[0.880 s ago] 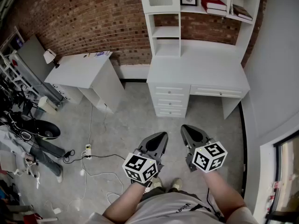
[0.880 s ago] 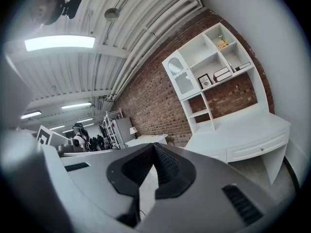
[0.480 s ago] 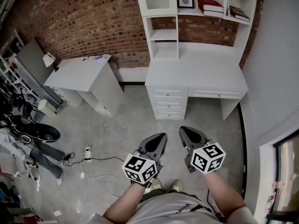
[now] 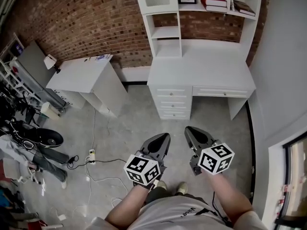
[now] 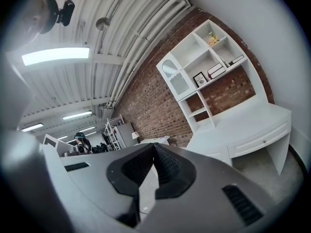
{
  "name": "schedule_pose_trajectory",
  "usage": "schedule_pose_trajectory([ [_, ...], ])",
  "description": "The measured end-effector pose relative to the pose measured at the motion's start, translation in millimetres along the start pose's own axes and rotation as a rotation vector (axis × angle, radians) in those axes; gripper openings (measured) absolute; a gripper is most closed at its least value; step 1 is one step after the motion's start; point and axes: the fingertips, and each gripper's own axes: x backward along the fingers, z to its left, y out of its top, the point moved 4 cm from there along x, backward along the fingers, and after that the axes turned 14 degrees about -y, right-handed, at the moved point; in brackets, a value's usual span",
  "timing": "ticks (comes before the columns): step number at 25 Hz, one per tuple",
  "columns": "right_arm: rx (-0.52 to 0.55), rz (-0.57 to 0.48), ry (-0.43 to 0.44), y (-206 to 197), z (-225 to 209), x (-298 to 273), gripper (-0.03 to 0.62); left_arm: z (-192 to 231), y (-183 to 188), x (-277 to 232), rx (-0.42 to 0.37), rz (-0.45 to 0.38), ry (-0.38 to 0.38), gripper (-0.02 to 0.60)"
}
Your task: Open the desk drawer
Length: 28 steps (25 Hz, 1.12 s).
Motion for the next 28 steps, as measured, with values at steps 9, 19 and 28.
schedule_pose_trajectory([
  [9,-0.042,-0.004,-0.011,10,-28,-22,0.017,26,-5,-19,0.012,0.026,0.033,0.011],
  [19,-0.047,0.047,-0.037,6,-50,-103,0.017,111,-19,-55,0.064,0.054,0.043,0.011],
  [28,-0.068,0.070,-0.087,6,-78,-225,0.017,235,-27,-112,0.077,0.125,0.002,0.011],
])
